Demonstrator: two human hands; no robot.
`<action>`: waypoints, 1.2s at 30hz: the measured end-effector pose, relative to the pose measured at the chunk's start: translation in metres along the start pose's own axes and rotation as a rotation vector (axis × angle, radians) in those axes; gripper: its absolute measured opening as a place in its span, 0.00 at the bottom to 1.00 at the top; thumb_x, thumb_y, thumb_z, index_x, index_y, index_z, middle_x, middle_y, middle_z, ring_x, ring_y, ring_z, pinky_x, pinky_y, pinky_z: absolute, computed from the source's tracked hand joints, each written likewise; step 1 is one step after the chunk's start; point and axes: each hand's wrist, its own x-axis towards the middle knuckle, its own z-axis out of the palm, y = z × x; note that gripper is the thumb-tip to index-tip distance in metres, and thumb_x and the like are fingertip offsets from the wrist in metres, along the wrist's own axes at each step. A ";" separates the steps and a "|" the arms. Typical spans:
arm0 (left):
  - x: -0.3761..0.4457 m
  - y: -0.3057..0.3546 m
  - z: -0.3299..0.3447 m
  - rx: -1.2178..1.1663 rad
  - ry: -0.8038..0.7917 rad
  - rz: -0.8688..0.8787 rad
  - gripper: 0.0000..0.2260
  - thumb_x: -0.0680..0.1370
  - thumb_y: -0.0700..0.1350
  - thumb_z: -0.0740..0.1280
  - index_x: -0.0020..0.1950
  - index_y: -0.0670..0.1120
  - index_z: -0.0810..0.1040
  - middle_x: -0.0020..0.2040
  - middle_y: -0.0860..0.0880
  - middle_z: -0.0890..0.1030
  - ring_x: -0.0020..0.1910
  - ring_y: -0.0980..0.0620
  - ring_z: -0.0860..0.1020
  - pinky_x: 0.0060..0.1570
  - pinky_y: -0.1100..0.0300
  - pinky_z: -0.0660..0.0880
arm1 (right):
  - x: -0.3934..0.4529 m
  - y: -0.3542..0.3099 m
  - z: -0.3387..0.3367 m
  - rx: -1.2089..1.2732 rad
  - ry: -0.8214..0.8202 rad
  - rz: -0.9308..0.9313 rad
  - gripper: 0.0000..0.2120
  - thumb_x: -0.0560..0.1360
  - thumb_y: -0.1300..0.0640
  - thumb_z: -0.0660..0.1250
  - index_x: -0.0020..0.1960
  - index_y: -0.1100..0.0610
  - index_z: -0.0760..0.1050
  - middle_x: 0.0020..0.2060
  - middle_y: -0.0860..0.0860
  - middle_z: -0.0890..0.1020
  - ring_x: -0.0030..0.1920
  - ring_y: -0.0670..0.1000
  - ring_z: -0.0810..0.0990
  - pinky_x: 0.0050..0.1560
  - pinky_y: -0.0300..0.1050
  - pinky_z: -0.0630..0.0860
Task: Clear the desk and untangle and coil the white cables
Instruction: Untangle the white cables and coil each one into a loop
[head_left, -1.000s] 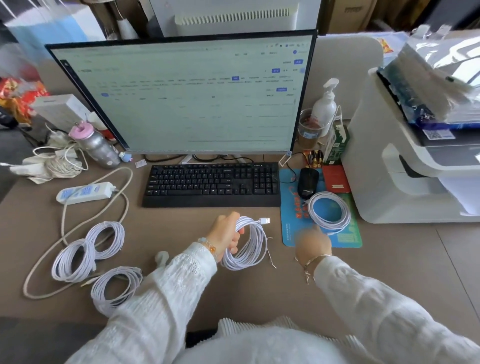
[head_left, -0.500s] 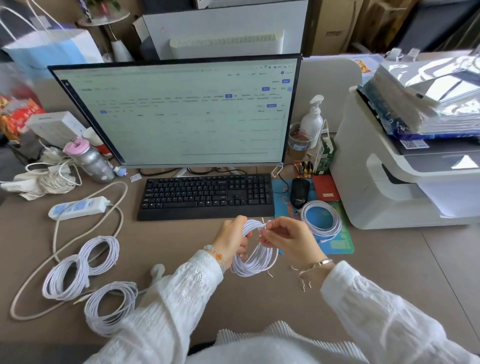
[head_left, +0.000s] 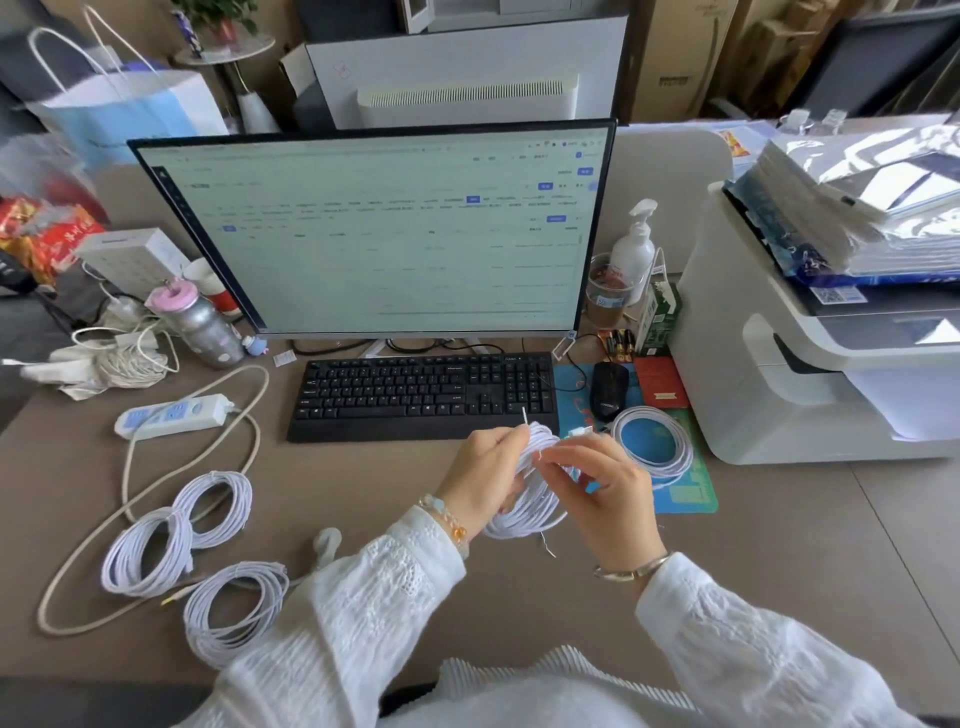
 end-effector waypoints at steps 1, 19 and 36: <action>-0.001 0.001 -0.001 0.039 0.006 0.042 0.18 0.81 0.50 0.58 0.35 0.40 0.68 0.31 0.46 0.65 0.29 0.51 0.63 0.32 0.58 0.59 | 0.001 0.000 -0.001 0.000 0.015 0.006 0.04 0.70 0.63 0.74 0.44 0.57 0.84 0.42 0.48 0.79 0.38 0.45 0.77 0.33 0.38 0.74; -0.012 0.004 -0.001 0.282 -0.303 0.133 0.10 0.71 0.54 0.71 0.39 0.48 0.81 0.31 0.53 0.79 0.31 0.57 0.75 0.37 0.56 0.74 | 0.030 -0.013 -0.039 0.173 -0.407 0.305 0.09 0.73 0.67 0.70 0.42 0.53 0.79 0.41 0.48 0.85 0.46 0.45 0.83 0.51 0.38 0.76; -0.016 0.036 -0.028 -0.034 -0.809 -0.064 0.12 0.77 0.47 0.70 0.42 0.38 0.81 0.22 0.52 0.59 0.20 0.54 0.56 0.23 0.64 0.57 | 0.056 -0.021 -0.070 0.183 -0.750 0.166 0.04 0.73 0.65 0.71 0.45 0.57 0.83 0.42 0.49 0.83 0.44 0.48 0.83 0.49 0.41 0.78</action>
